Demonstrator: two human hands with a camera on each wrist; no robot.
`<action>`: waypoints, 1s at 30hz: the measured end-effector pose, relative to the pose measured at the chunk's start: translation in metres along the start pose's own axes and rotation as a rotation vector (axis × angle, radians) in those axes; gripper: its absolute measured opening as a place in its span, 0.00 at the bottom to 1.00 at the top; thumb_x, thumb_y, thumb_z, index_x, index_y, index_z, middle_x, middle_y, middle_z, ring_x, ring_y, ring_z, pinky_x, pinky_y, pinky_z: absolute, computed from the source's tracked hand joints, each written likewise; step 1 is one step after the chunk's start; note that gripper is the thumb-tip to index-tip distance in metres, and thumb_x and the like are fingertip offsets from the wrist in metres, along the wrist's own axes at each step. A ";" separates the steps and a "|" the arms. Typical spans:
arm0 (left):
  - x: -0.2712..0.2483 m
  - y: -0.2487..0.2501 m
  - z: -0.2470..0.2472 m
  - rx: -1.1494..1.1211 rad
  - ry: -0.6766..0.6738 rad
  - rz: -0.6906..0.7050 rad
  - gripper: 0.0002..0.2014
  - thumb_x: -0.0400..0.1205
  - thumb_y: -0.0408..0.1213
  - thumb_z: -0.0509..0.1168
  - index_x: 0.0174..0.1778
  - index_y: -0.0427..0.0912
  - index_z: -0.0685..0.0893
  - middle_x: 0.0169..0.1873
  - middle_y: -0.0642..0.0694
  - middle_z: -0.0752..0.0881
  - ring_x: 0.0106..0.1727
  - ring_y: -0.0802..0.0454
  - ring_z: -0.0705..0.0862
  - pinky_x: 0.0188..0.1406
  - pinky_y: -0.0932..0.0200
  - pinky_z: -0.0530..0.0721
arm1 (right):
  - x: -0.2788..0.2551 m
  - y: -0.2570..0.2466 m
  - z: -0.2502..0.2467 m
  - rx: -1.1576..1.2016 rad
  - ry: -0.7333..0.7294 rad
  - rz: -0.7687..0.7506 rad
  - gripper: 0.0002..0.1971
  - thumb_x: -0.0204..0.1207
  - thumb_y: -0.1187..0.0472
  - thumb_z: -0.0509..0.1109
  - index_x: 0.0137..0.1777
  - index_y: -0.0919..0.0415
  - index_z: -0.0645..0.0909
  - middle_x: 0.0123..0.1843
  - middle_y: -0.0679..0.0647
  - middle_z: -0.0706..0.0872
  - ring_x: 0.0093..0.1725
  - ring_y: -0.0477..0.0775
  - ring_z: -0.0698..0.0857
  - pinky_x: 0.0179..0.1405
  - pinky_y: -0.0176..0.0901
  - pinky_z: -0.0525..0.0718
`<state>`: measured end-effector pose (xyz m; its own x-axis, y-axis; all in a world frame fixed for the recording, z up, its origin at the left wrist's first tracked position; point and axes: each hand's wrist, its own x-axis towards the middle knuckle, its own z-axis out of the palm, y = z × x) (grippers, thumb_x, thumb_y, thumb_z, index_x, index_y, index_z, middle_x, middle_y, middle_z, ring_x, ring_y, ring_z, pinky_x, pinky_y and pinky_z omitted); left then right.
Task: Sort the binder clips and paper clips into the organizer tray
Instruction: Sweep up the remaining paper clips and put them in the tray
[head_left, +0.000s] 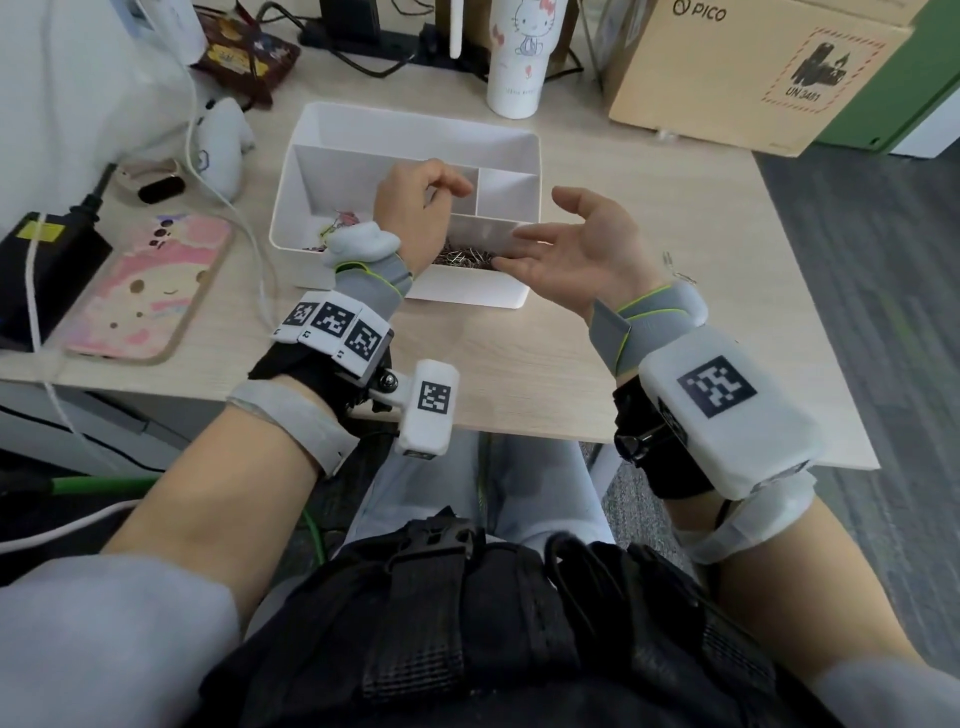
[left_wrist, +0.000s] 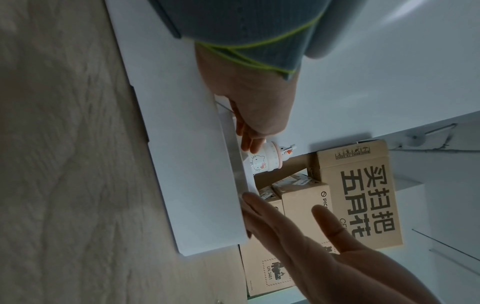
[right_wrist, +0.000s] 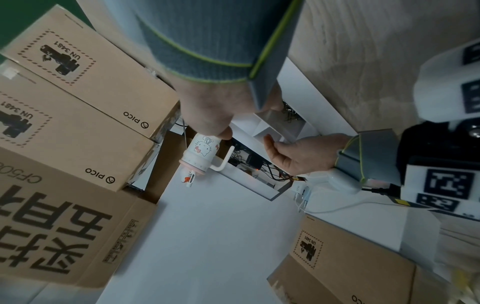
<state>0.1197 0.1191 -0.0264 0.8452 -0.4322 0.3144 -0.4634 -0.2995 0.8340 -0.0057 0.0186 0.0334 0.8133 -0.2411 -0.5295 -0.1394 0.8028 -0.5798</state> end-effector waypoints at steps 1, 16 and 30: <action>0.000 0.002 0.000 -0.009 -0.004 0.004 0.15 0.77 0.25 0.56 0.46 0.37 0.88 0.44 0.42 0.89 0.40 0.51 0.81 0.33 0.82 0.68 | 0.001 0.000 -0.001 -0.021 0.001 -0.005 0.26 0.83 0.58 0.54 0.72 0.80 0.64 0.73 0.78 0.69 0.76 0.73 0.66 0.78 0.57 0.64; -0.008 0.058 0.052 -0.155 -0.356 0.123 0.10 0.75 0.25 0.61 0.45 0.37 0.87 0.36 0.51 0.86 0.35 0.72 0.82 0.43 0.71 0.81 | 0.001 -0.020 -0.087 -0.452 0.419 -0.398 0.11 0.78 0.64 0.59 0.38 0.60 0.81 0.32 0.51 0.86 0.17 0.43 0.75 0.15 0.30 0.67; -0.007 0.096 0.155 0.375 -0.758 0.159 0.19 0.81 0.33 0.60 0.69 0.43 0.77 0.74 0.42 0.73 0.75 0.45 0.71 0.69 0.63 0.63 | -0.022 -0.056 -0.188 -1.325 0.862 -0.487 0.21 0.65 0.57 0.77 0.60 0.57 0.85 0.63 0.55 0.83 0.61 0.54 0.82 0.59 0.40 0.77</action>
<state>0.0283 -0.0379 -0.0190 0.4183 -0.9044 -0.0846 -0.7318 -0.3907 0.5584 -0.1217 -0.1234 -0.0389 0.4521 -0.8902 -0.0553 -0.7035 -0.3179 -0.6356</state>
